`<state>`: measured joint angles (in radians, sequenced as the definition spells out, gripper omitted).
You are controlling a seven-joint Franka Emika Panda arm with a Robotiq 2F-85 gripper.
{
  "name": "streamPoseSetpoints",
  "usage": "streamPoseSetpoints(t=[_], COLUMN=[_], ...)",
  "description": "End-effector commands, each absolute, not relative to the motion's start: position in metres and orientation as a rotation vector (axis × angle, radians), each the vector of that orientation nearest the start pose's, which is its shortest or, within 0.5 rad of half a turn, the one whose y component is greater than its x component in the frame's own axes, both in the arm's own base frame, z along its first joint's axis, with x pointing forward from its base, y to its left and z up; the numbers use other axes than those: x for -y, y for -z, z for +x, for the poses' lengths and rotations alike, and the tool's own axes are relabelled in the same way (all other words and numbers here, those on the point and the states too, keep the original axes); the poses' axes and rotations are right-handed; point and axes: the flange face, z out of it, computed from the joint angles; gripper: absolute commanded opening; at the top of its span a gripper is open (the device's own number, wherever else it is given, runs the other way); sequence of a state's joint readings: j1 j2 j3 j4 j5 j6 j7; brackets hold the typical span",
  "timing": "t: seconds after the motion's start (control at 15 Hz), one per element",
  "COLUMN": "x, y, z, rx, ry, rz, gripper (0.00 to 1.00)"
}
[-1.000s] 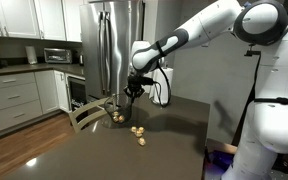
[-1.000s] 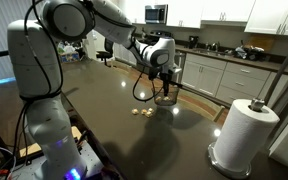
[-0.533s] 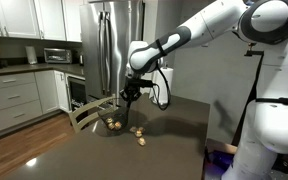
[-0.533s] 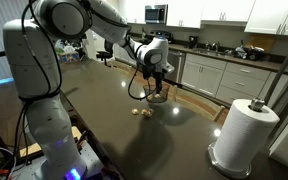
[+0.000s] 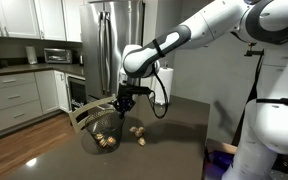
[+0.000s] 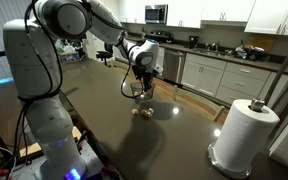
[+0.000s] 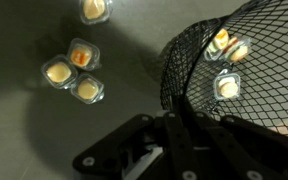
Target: Place the black basket in the center of the counter
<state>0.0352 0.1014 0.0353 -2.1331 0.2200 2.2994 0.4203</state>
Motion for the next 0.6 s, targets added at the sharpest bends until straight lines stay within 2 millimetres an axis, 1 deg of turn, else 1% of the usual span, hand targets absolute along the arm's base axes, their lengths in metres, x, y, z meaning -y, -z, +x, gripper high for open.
streamPoseSetpoints(t=[0.0,0.33,0.53], x=[-0.068,-0.106,-0.123], y=[-0.361,-0.348,-0.341], z=[0.55,0.535,0.525], rx=[-0.538,-0.295,-0.143], ry=[-0.026,-0.106,-0.16], rz=[-2.845,-2.82,-2.809], gripper=[0.02,0.02,0.02])
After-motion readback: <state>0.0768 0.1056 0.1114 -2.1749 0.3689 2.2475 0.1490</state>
